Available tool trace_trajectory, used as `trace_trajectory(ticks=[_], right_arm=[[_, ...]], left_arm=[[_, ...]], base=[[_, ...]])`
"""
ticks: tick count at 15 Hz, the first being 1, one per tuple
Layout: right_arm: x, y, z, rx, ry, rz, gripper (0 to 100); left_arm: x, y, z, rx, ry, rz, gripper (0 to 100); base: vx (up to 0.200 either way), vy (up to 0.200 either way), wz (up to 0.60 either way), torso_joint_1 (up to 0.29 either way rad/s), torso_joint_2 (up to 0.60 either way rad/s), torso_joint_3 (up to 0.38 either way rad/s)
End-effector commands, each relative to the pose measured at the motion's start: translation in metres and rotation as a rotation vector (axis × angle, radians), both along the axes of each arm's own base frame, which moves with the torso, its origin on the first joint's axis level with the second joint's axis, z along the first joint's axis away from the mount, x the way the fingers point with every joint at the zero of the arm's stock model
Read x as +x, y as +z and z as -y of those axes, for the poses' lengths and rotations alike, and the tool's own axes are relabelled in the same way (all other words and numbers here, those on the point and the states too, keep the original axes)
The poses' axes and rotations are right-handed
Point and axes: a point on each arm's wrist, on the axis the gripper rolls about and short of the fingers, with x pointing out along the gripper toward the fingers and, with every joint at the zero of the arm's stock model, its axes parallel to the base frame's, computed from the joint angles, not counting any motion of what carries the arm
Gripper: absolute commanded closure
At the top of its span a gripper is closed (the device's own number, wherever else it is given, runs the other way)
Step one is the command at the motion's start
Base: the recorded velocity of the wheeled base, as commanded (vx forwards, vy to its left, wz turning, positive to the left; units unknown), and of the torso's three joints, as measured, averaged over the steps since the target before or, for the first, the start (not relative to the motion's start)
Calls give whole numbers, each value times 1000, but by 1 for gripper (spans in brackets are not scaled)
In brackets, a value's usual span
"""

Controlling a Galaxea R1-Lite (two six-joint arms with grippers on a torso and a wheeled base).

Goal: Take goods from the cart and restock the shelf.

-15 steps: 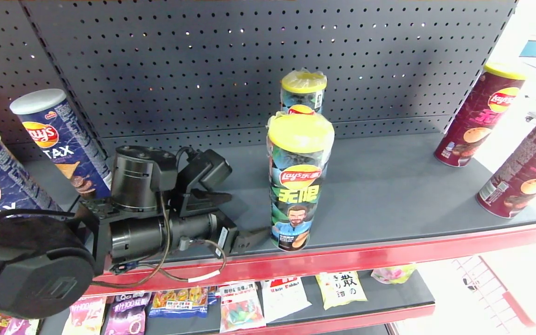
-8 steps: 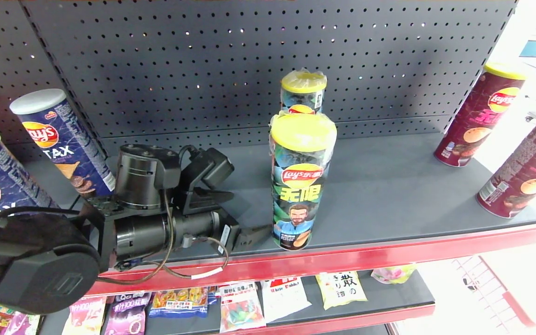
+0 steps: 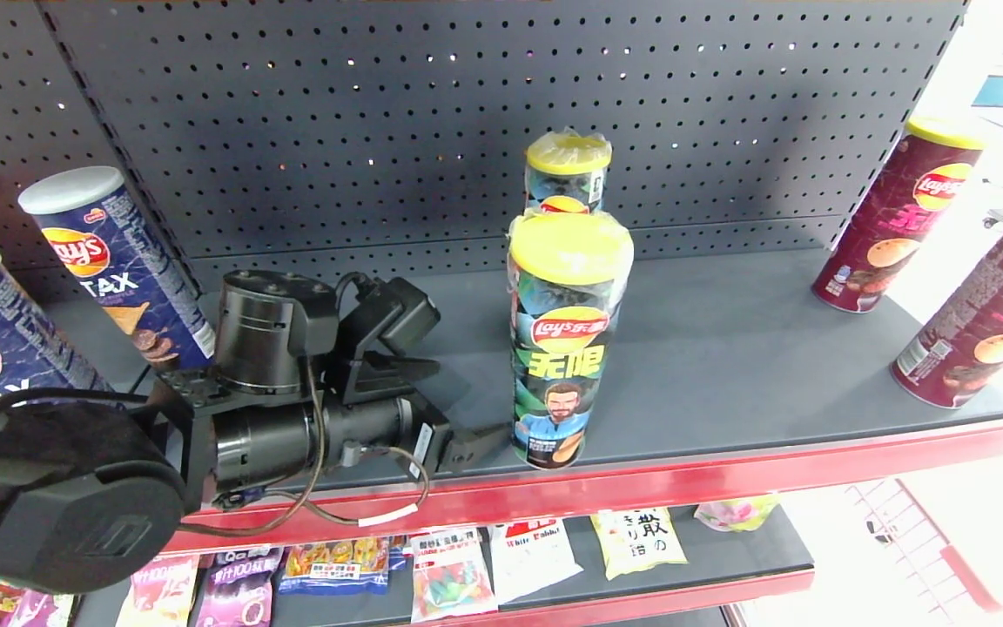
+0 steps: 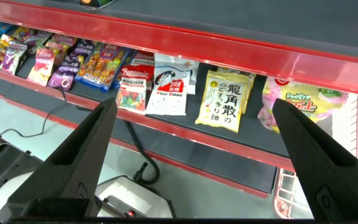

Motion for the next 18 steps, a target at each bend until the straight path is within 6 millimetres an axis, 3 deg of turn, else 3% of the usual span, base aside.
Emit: trace_trajectory(ticks=[1, 14, 16, 18], right_arm=[[0, 0, 0, -1, 1, -3, 0], [0, 1, 0, 1, -5, 4, 0], [0, 2, 0, 2, -5, 7, 0], [0, 3, 0, 3, -5, 9, 0]], left_arm=[[-1, 0, 1, 0, -4, 0, 0], [0, 0, 0, 1, 3, 1, 0], [-5, -4, -9, 11, 21, -13, 0], [-39, -4, -40, 18, 53, -21, 0]], base=[[0, 0, 0, 0, 0, 0], [0, 0, 0, 0, 0, 0], [0, 0, 0, 0, 0, 0], [0, 0, 0, 0, 0, 0]])
